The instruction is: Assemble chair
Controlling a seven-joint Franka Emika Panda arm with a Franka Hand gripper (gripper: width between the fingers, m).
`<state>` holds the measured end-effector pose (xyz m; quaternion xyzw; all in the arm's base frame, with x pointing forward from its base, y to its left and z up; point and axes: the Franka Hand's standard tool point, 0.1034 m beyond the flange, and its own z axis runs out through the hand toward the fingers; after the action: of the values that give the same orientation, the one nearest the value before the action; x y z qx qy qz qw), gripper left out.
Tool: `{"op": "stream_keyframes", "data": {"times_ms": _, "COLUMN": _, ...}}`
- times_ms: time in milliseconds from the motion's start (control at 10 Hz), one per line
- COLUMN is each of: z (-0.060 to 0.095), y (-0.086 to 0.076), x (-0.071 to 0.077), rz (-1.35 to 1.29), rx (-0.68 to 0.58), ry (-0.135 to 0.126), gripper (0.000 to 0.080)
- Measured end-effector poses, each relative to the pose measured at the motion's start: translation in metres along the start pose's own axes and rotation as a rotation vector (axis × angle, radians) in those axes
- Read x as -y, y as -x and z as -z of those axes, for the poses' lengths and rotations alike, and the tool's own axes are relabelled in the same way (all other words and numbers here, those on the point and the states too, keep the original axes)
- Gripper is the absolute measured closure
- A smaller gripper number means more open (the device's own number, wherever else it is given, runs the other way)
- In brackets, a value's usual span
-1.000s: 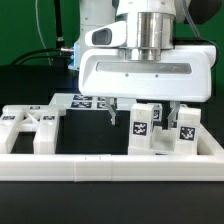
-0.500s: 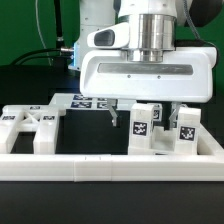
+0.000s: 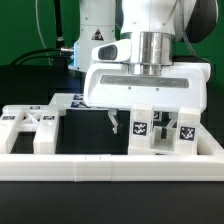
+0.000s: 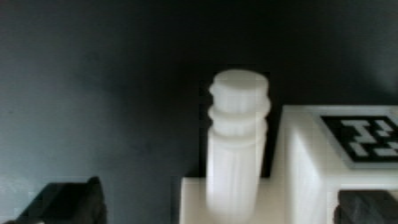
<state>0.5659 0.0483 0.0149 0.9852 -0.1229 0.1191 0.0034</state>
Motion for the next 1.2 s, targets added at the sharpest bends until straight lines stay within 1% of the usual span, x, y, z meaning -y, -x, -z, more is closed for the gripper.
{"op": "stream_keyframes", "data": {"times_ms": 100, "z": -0.001, "y": 0.001, "x": -0.001, "rz": 0.001, "rx": 0.002, "ry": 0.001, "gripper": 0.0151}}
{"op": "stream_keyframes", "data": {"times_ms": 200, "z": -0.002, "y": 0.002, "x": -0.001, "rz": 0.001, "rx": 0.004, "ry": 0.002, "gripper": 0.0179}}
{"op": "stream_keyframes", "data": {"times_ms": 400, "z": -0.003, "y": 0.003, "x": 0.0, "rz": 0.002, "rx": 0.005, "ry": 0.003, "gripper": 0.0449}}
{"op": "stream_keyframes", "data": {"times_ms": 500, "z": -0.003, "y": 0.003, "x": 0.0, "rz": 0.003, "rx": 0.005, "ry": 0.002, "gripper": 0.0449}}
{"op": "stream_keyframes", "data": {"times_ms": 600, "z": -0.003, "y": 0.002, "x": 0.0, "rz": 0.003, "rx": 0.003, "ry": 0.003, "gripper": 0.0557}}
{"op": "stream_keyframes", "data": {"times_ms": 900, "z": -0.002, "y": 0.002, "x": 0.0, "rz": 0.003, "rx": 0.002, "ry": 0.002, "gripper": 0.0557}}
{"op": "stream_keyframes", "data": {"times_ms": 1000, "z": 0.003, "y": 0.001, "x": 0.002, "rz": 0.001, "rx": 0.011, "ry": -0.003, "gripper": 0.0557}}
{"op": "stream_keyframes", "data": {"times_ms": 1200, "z": 0.026, "y": -0.004, "x": 0.008, "rz": -0.007, "rx": 0.032, "ry": -0.026, "gripper": 0.0557}}
